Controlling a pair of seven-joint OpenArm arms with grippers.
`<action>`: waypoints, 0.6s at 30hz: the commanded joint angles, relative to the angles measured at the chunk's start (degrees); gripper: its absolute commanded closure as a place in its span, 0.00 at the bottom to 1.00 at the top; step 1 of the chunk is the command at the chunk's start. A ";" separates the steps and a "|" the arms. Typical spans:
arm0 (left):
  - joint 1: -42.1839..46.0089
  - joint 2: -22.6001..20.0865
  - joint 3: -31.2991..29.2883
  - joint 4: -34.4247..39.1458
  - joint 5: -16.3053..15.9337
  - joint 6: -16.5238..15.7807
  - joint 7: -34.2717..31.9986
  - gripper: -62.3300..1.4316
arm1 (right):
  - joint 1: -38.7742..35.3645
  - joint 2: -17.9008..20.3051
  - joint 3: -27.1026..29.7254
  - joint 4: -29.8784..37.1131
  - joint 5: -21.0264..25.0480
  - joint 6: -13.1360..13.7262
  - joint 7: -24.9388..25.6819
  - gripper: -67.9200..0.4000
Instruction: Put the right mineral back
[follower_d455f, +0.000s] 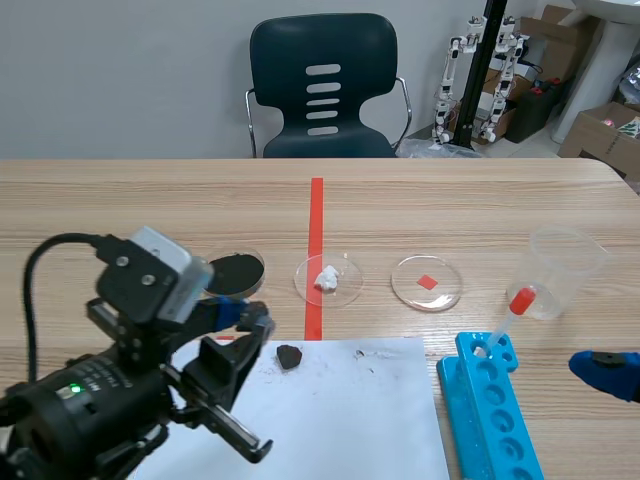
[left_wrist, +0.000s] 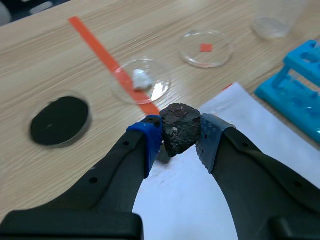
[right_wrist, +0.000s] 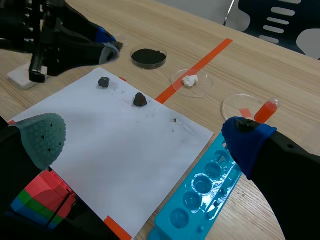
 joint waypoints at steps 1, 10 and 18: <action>-2.34 0.13 1.88 -0.17 -0.22 -0.09 -1.22 0.77 | 0.04 0.02 0.07 0.48 0.85 0.04 0.87 0.00; -16.48 1.99 15.43 -15.15 -0.22 -0.11 -4.17 0.77 | 0.04 0.02 0.07 0.48 0.87 0.04 0.87 0.00; -23.82 7.78 17.77 -27.52 -0.17 -0.11 -4.15 0.77 | 0.04 0.02 0.07 0.48 0.87 0.04 0.87 0.00</action>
